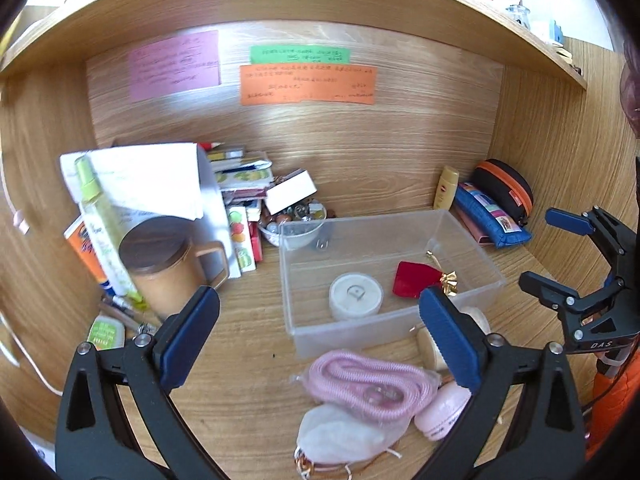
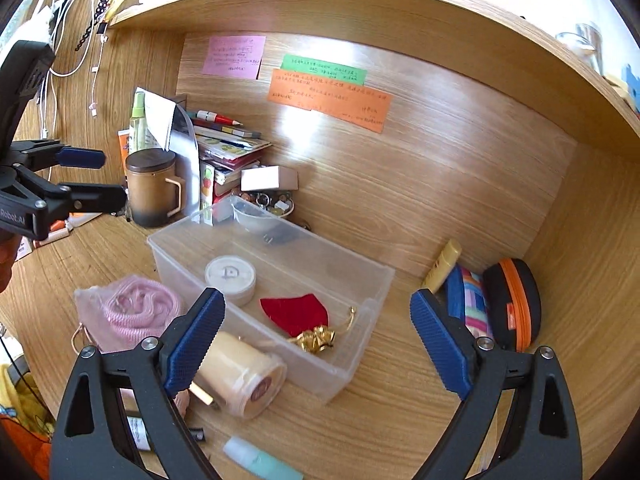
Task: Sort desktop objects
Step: 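Withdraw both tools from the clear box back toward the cluttered items, then move left tool to the white cloth bag while right tool grasps the teal bottle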
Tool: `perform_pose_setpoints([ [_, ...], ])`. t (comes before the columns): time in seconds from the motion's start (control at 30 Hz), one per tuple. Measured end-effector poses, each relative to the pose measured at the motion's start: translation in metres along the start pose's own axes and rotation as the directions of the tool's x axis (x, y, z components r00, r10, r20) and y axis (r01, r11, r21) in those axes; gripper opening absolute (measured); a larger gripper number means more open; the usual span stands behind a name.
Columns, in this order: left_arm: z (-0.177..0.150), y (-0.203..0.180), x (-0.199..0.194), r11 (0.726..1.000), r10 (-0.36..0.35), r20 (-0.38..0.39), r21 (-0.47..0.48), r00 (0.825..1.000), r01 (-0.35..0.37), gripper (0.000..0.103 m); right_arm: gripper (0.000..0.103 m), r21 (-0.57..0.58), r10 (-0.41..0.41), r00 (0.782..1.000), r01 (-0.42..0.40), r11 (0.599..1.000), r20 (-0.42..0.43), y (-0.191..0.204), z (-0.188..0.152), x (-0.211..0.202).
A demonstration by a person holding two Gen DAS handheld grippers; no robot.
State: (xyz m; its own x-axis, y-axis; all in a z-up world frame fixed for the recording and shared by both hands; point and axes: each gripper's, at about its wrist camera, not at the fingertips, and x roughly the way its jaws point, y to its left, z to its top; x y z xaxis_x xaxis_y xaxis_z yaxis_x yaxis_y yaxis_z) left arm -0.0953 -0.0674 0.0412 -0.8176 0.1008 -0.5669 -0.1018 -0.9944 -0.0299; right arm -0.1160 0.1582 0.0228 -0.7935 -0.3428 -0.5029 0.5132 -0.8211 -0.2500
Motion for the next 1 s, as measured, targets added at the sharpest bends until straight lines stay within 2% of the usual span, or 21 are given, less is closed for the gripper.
perform_pose_setpoints([
  [0.3, -0.024, 0.011, -0.003, 0.998, -0.007, -0.048, -0.067, 0.999, 0.004, 0.101, 0.093, 0.026, -0.021, 0.998, 0.023, 0.999, -0.057, 0.000, -0.026, -0.006],
  [0.53, -0.050, 0.010, -0.010, 0.999, 0.002, -0.070, -0.045, 0.998, -0.005, 0.101, 0.093, 0.056, -0.041, 0.991, 0.048, 0.997, -0.124, 0.003, -0.054, -0.005],
  [1.0, -0.100, 0.000, 0.004, 0.995, -0.064, -0.196, -0.084, 0.978, 0.049, 0.101, 0.093, 0.166, 0.043, 0.969, -0.002, 0.986, -0.245, 0.004, -0.097, 0.005],
])
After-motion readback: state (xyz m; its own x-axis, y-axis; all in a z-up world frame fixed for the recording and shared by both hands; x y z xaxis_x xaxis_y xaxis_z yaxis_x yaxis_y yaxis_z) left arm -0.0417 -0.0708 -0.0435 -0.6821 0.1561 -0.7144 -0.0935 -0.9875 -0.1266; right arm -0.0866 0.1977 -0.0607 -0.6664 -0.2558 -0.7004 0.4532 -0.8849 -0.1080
